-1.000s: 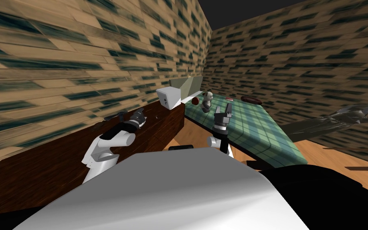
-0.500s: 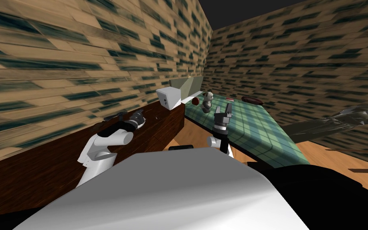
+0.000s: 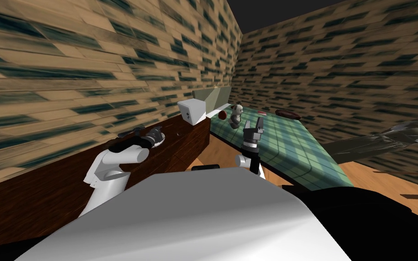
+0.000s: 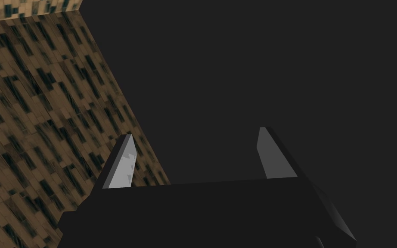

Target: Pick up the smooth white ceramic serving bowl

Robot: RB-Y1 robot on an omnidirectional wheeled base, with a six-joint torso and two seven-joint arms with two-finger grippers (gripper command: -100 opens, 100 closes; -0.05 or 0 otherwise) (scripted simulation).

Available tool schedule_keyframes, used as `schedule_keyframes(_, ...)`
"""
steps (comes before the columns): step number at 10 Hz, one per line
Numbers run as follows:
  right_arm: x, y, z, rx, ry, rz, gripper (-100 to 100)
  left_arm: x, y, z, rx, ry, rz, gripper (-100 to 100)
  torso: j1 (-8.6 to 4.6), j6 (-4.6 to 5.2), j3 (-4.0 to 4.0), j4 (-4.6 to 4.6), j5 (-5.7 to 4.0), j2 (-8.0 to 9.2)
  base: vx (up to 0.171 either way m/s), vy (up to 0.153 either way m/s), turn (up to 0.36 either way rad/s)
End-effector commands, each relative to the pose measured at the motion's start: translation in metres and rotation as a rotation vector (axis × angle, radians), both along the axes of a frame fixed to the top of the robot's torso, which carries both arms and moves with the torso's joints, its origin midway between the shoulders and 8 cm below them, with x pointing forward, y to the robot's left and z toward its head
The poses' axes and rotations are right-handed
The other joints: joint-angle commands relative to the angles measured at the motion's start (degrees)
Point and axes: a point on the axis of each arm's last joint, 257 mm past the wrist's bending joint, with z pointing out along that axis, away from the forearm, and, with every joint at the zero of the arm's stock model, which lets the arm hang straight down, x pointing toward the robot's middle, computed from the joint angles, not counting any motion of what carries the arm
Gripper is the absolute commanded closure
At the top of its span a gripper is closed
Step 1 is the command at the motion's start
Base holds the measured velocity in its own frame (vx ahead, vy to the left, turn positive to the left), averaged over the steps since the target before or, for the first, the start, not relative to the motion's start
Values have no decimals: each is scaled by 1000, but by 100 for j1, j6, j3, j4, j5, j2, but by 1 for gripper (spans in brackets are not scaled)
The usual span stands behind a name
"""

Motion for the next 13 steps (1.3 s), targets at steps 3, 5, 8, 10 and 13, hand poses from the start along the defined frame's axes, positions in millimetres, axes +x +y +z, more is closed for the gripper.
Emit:
schedule_keyframes(3,0,0,0,0,0,0,0,-8,10,-13,-39,81,39,-100,0,0,2,0,0,4,23,2,20)
schedule_keyframes(5,0,0,0,0,0,0,0,-14,13,-25,-42,132,52,-100,0,1,0,0,0,0,22,0,5)
schedule_keyframes(8,0,0,0,0,0,0,0,-22,20,-34,-68,193,80,-100,3,1,-1,-1,1,-1,26,6,21)
schedule_keyframes(10,0,0,0,0,0,0,0,-27,25,-39,-94,232,102,-100,3,0,0,0,1,0,30,7,36)
schedule_keyframes(13,0,0,0,0,0,0,0,-38,30,-49,-121,298,132,-100,4,0,0,0,1,0,26,8,24)
